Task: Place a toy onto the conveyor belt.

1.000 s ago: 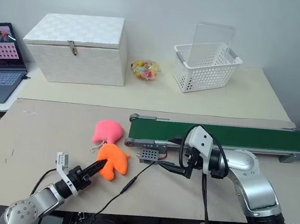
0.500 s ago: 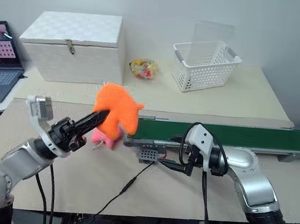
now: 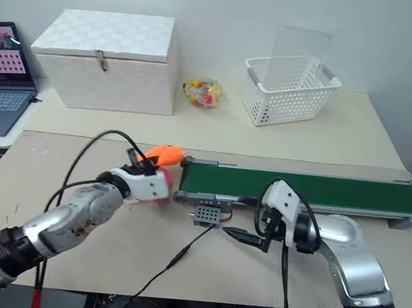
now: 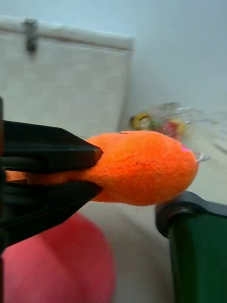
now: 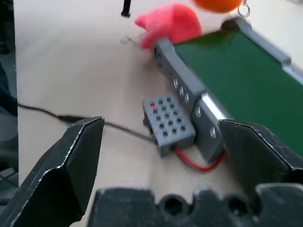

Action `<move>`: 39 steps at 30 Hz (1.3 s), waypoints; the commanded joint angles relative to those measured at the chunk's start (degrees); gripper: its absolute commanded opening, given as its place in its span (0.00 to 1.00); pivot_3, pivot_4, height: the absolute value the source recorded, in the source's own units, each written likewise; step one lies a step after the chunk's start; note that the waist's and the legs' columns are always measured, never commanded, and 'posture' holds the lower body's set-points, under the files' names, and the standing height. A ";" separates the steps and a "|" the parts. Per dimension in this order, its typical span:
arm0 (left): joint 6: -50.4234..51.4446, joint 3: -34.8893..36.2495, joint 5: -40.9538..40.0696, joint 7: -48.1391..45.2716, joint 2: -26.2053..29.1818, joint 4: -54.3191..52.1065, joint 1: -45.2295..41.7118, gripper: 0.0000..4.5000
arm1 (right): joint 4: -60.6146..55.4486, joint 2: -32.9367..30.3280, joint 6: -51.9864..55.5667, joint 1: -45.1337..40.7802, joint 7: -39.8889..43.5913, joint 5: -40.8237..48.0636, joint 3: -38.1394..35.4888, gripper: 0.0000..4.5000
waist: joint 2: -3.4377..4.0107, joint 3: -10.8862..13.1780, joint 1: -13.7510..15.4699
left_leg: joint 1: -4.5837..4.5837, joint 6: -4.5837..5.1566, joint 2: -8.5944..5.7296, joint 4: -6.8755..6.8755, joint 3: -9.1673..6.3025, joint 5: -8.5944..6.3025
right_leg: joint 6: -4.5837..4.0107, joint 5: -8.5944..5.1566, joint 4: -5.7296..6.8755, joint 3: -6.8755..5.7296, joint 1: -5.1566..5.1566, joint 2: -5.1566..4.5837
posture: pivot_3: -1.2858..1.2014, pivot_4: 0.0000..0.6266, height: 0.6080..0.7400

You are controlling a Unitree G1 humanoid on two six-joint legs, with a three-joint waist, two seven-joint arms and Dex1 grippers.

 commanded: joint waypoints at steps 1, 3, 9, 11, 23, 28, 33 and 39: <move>-8.06 0.29 8.04 3.91 -3.20 4.09 -2.07 0.01 | -3.24 -0.94 0.26 2.19 0.15 1.52 -2.45 1.00 | 0.01 0.00 0.03 | -0.01 0.00 0.02 0.00 0.02 0.00 | 0.01 0.00 -0.01 0.01 -0.02 0.01 | 0.52 0.24 1.00; -10.16 1.43 10.25 5.55 -5.03 5.72 -2.41 0.01 | -3.69 -0.67 0.28 2.82 -0.23 1.59 -2.46 1.00 | 0.00 0.00 0.09 | -0.01 0.00 0.02 0.02 0.02 0.00 | 0.01 0.00 -0.04 0.00 -0.02 -0.01 | 0.52 0.24 1.00; -15.14 3.12 14.56 7.40 -8.69 9.37 -1.76 0.01 | -4.28 0.95 0.29 2.77 -2.08 1.47 -2.16 1.00 | 0.00 0.00 -0.02 | 0.09 0.00 0.01 0.08 0.03 0.00 | 0.10 0.07 0.02 0.01 0.06 -0.09 | 0.52 0.24 1.00; -16.78 3.59 14.78 6.70 -9.54 10.54 -1.20 0.01 | -4.40 1.24 0.28 2.70 -2.39 1.46 -2.20 1.00 | 0.00 0.00 -0.02 | 0.10 -0.01 0.02 0.12 0.04 0.01 | 0.10 0.09 0.06 0.01 0.07 -0.09 | 0.52 0.24 1.00; -18.89 9.17 14.27 2.13 -13.19 13.08 1.49 0.56 | -4.48 1.49 0.04 2.19 -3.41 1.43 -2.31 1.00 | 0.00 0.00 -0.01 | 0.09 0.02 0.00 0.37 0.05 -0.01 | 0.14 0.15 0.13 0.01 0.11 -0.08 | 0.52 0.24 1.00; -20.38 11.01 13.83 -0.44 -13.15 11.46 2.55 0.74 | -3.87 1.70 0.16 1.26 -3.33 1.51 -1.81 1.00 | 0.03 -0.03 -0.14 | 0.11 0.03 0.00 0.41 0.07 -0.01 | 0.14 0.16 0.16 0.02 0.14 -0.09 | 0.52 0.24 1.00; -20.95 13.07 13.57 -2.98 -13.01 9.09 4.26 0.74 | -2.63 2.28 0.05 -0.14 -3.20 1.12 -1.12 1.00 | 0.03 -0.03 -0.18 | 0.11 0.03 0.00 0.44 0.08 -0.01 | 0.14 0.16 0.20 0.02 0.13 -0.09 | 0.52 0.24 1.00; -20.51 18.43 8.65 -10.08 -11.17 1.76 8.42 0.74 | -1.63 2.66 -0.08 -1.26 -2.83 0.79 -0.66 1.00 | 0.03 -0.03 -0.48 | 0.10 0.05 0.01 0.45 0.08 -0.03 | 0.14 0.16 0.23 0.03 0.10 -0.09 | 0.52 0.24 1.00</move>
